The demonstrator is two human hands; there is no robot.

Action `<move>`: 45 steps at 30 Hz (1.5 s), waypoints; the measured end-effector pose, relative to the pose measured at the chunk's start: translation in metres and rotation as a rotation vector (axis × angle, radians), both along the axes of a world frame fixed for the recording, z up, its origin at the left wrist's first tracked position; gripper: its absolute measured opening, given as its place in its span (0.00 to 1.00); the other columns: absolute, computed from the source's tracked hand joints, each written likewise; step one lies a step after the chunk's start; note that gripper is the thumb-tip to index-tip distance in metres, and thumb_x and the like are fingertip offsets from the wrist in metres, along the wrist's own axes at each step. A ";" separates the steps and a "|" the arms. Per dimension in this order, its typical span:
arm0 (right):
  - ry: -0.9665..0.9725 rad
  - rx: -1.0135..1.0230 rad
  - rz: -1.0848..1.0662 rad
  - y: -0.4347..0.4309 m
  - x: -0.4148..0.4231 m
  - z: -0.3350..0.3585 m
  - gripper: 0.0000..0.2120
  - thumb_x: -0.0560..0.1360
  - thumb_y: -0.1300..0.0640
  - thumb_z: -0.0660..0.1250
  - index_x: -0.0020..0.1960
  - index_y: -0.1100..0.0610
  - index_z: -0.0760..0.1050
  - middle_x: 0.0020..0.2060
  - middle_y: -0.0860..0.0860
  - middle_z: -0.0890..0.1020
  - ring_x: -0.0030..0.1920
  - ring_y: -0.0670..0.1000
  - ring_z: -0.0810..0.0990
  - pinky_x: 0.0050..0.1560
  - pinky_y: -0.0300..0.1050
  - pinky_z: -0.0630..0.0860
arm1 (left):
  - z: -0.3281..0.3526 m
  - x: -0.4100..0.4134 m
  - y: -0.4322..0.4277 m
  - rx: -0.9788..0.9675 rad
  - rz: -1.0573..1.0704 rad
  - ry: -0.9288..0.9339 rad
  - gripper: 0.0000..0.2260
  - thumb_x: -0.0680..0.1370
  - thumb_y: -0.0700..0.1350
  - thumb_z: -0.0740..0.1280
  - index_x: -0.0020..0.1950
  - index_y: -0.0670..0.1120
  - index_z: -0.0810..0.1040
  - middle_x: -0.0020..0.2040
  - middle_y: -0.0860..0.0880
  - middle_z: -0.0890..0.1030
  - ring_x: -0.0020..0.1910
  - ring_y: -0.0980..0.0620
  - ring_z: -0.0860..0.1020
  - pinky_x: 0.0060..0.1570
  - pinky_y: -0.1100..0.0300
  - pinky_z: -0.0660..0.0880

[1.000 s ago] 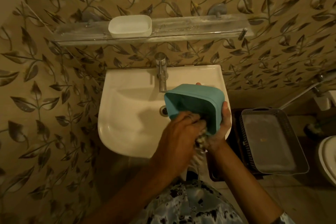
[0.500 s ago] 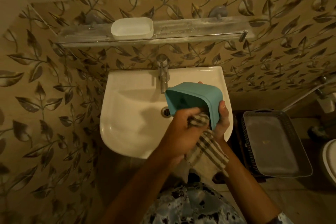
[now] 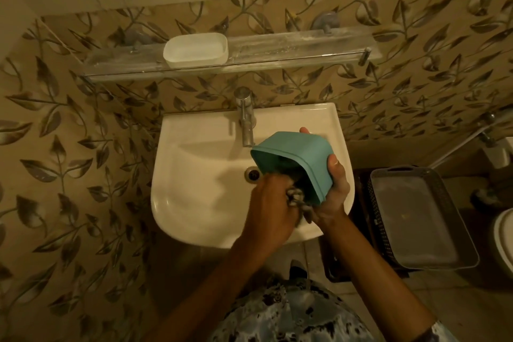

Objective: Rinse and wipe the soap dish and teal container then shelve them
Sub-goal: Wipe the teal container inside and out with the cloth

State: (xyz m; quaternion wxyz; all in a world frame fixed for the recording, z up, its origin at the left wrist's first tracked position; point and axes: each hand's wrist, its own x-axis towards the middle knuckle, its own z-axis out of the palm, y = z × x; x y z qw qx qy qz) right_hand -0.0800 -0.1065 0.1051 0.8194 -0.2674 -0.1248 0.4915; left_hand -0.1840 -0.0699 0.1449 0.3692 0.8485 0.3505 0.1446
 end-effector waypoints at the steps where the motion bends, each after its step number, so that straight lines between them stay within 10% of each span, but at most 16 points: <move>1: 0.023 -0.008 -0.003 0.000 0.002 -0.002 0.36 0.66 0.42 0.74 0.69 0.58 0.70 0.56 0.57 0.82 0.54 0.54 0.81 0.56 0.47 0.78 | 0.005 0.002 -0.005 -0.099 -0.036 -0.060 0.08 0.72 0.36 0.68 0.48 0.46 0.81 0.48 0.49 0.83 0.49 0.55 0.81 0.48 0.57 0.80; 10: 0.188 -0.197 -0.264 0.002 0.025 -0.006 0.32 0.74 0.38 0.60 0.71 0.58 0.69 0.60 0.59 0.77 0.59 0.59 0.76 0.57 0.55 0.76 | 0.002 -0.020 0.046 -0.631 -0.242 -0.320 0.16 0.73 0.32 0.67 0.58 0.45 0.81 0.53 0.54 0.84 0.55 0.53 0.81 0.52 0.64 0.77; 13: 0.296 -0.240 -0.283 0.001 0.043 -0.009 0.34 0.74 0.34 0.55 0.73 0.52 0.66 0.68 0.58 0.72 0.68 0.62 0.70 0.64 0.65 0.65 | -0.026 -0.034 0.084 -0.588 0.136 -0.284 0.16 0.73 0.33 0.67 0.52 0.52 0.83 0.52 0.46 0.84 0.50 0.49 0.83 0.47 0.61 0.79; 19: 0.358 -0.292 -0.212 -0.005 0.051 -0.021 0.34 0.73 0.32 0.56 0.72 0.51 0.67 0.73 0.59 0.68 0.72 0.64 0.66 0.65 0.68 0.62 | -0.081 -0.029 0.172 -0.852 0.829 -0.501 0.08 0.75 0.30 0.65 0.53 0.33 0.78 0.59 0.34 0.78 0.46 0.42 0.80 0.52 0.51 0.75; 23: 0.350 -0.298 -0.145 -0.004 0.052 -0.031 0.34 0.73 0.32 0.58 0.72 0.51 0.67 0.73 0.59 0.68 0.72 0.64 0.66 0.66 0.69 0.61 | -0.092 -0.008 0.218 -0.987 1.014 -0.683 0.05 0.75 0.29 0.64 0.46 0.37 0.77 0.63 0.37 0.76 0.52 0.41 0.79 0.53 0.50 0.74; 26: 0.348 -0.277 -0.116 -0.004 0.054 -0.036 0.34 0.72 0.33 0.61 0.71 0.51 0.68 0.71 0.58 0.71 0.70 0.64 0.68 0.65 0.69 0.63 | -0.096 0.012 0.238 -0.988 1.076 -0.736 0.15 0.74 0.29 0.66 0.61 0.33 0.73 0.65 0.36 0.75 0.61 0.39 0.76 0.54 0.49 0.75; 32: 0.386 -0.221 -0.089 -0.008 0.060 -0.039 0.27 0.73 0.34 0.61 0.63 0.51 0.77 0.60 0.56 0.80 0.62 0.61 0.74 0.59 0.64 0.69 | -0.099 0.048 0.268 -0.982 0.948 -0.872 0.20 0.74 0.31 0.67 0.66 0.35 0.71 0.64 0.37 0.75 0.57 0.40 0.77 0.52 0.46 0.76; 38: 0.383 -0.223 -0.067 -0.010 0.064 -0.040 0.28 0.73 0.35 0.61 0.64 0.52 0.75 0.62 0.57 0.77 0.65 0.63 0.72 0.64 0.67 0.63 | -0.128 0.031 0.263 -0.420 0.855 -0.099 0.25 0.74 0.36 0.69 0.70 0.38 0.66 0.68 0.37 0.71 0.66 0.40 0.72 0.60 0.55 0.70; 45: 0.399 -0.241 0.010 0.012 0.058 -0.031 0.28 0.76 0.35 0.56 0.67 0.52 0.74 0.66 0.60 0.76 0.67 0.66 0.72 0.67 0.74 0.58 | -0.104 0.019 0.173 -0.384 0.408 -0.277 0.13 0.74 0.33 0.68 0.55 0.47 0.77 0.53 0.47 0.81 0.55 0.42 0.79 0.51 0.56 0.76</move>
